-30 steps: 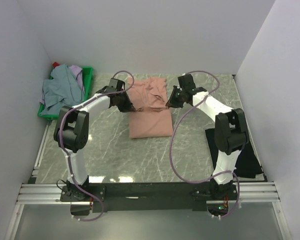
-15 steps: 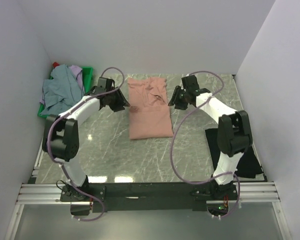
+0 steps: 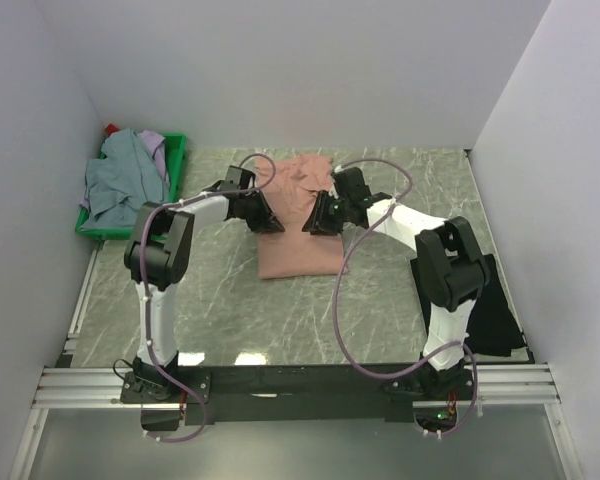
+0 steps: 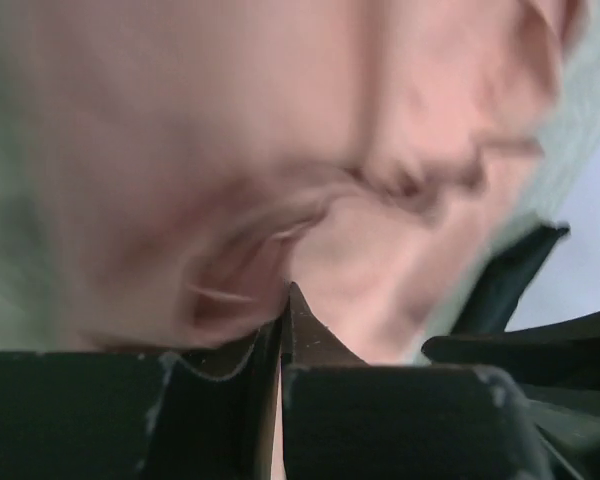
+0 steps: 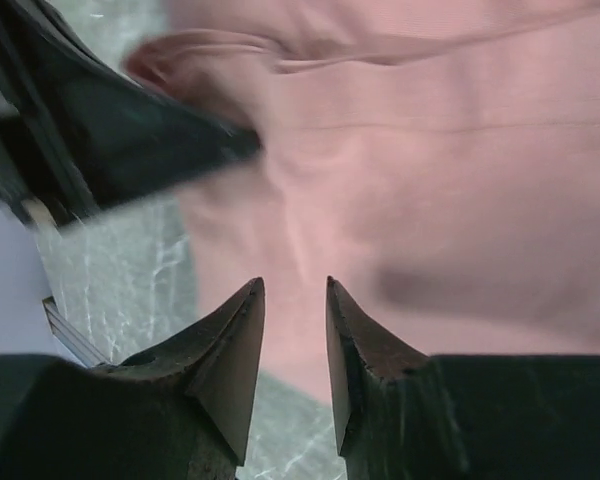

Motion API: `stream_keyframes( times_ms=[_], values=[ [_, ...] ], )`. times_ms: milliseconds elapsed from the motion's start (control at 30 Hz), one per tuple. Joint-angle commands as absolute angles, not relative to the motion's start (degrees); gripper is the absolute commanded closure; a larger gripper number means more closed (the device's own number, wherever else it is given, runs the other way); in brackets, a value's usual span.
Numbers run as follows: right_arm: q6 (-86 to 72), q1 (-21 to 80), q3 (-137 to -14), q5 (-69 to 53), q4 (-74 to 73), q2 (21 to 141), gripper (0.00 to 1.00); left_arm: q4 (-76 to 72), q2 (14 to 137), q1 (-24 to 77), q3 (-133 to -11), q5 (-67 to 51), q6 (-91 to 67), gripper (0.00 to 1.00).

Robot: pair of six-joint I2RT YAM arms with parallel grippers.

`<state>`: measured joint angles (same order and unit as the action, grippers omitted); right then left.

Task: Fold and stack the t-shirts
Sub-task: Fold the tshirt

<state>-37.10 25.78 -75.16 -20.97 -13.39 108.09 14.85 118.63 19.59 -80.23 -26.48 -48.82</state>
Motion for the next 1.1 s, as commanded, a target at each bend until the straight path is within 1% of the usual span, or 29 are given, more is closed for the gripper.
stream_keyframes(
  times_ms=[0, 167, 267, 400, 467, 567, 633, 667, 700, 767, 900, 967, 1067],
  values=[
    [-38.75, 23.03, -72.88, -25.29, -9.33, 110.82, 0.62, 14.32, 121.54, 16.70, -86.13, -28.83, -48.69, 0.92],
    [-40.34, 18.38, -67.77, -29.43, -5.90, 113.38, 0.64, 14.59, 124.88, 13.89, -88.15, -29.53, -48.34, 0.91],
    [-41.66, 16.88, -63.03, -30.50, -2.91, 112.16, 0.64, 14.86, 126.12, 13.36, -88.16, -30.06, -48.43, 0.92],
    [-42.63, 14.77, -57.49, -31.02, -0.10, 109.87, 0.64, 14.06, 125.68, 13.18, -87.71, -31.11, -48.43, 0.90],
    [-42.45, 14.59, -57.04, -31.29, -0.09, 108.55, 0.64, 13.45, 124.46, 13.18, -88.32, -32.25, -48.08, 0.85],
    [-42.01, 14.68, -57.13, -31.38, -0.18, 106.53, 0.63, 13.63, 121.92, 13.01, -89.99, -33.22, -47.64, 0.82],
    [-41.40, 14.68, -57.39, -29.28, -2.10, 103.55, 0.63, 13.88, 118.68, 12.92, -90.17, -32.97, -46.85, 0.76],
    [-40.70, 14.85, -57.39, -28.05, -2.89, 101.01, 0.63, 14.06, 117.35, 12.92, -89.83, -32.44, -46.41, 0.70],
    [-40.26, 15.03, -57.04, -24.82, -4.47, 99.42, 0.63, 13.54, 115.94, 13.01, -89.13, -32.52, -45.88, 0.68],
    [-39.82, 15.47, -56.43, -23.12, -5.45, 95.47, 0.63, 13.10, 111.90, 13.18, -85.53, -32.87, -45.62, 0.63],
    [-41.13, 18.88, -54.49, -23.20, -4.48, 92.20, 0.63, 11.17, 106.36, 16.51, -77.54, -32.44, -45.96, 0.65],
    [-42.09, 22.05, -54.58, -23.38, -3.70, 92.98, 0.63, 8.27, 104.51, 19.50, -72.35, -32.43, -47.10, 0.70],
    [-43.50, 25.30, -54.67, -24.26, -1.41, 95.70, 0.64, 3.10, 103.80, 23.02, -66.46, -32.78, -50.00, 0.71]
  ],
)
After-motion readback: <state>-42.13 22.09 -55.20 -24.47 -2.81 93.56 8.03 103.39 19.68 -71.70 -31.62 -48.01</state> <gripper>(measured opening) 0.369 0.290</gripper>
